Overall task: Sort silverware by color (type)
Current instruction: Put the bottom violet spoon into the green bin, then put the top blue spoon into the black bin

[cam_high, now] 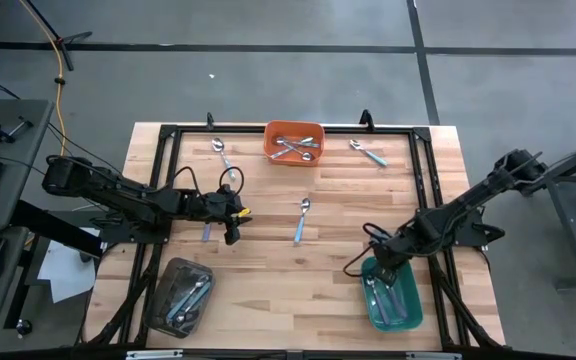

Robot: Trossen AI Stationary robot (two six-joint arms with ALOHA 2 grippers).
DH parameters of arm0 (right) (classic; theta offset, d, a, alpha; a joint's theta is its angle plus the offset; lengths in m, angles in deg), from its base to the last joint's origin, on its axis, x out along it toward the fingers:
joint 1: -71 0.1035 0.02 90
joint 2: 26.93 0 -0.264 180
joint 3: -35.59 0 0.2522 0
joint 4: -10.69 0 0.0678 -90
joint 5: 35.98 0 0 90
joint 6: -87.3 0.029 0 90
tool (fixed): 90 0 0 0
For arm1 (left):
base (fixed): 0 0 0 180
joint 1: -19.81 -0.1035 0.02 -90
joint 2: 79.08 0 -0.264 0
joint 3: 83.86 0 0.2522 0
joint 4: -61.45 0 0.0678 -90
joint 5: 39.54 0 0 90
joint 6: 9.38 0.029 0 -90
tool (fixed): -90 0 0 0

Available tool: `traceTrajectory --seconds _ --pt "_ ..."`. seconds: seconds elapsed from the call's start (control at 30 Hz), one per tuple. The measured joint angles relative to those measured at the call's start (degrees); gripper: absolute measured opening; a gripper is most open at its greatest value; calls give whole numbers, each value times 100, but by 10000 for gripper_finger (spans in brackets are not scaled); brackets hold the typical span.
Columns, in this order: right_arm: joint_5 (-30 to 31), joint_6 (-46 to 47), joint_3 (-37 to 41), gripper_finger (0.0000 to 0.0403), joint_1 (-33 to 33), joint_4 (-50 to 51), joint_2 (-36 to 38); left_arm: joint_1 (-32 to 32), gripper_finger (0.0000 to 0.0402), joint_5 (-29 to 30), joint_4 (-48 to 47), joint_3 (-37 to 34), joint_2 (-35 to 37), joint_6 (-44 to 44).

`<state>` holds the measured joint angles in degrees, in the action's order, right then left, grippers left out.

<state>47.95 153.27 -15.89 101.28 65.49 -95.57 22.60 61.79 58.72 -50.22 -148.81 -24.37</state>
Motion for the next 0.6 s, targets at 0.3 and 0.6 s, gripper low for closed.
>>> traceTrajectory --seconds 0.3,0.6 --pt "437 -523 -824 68 -141 768 41 0 104 0 0 0 0 -135" --pt "1222 -1973 -1843 70 -846 1460 46 0 104 0 63 0 0 -96"
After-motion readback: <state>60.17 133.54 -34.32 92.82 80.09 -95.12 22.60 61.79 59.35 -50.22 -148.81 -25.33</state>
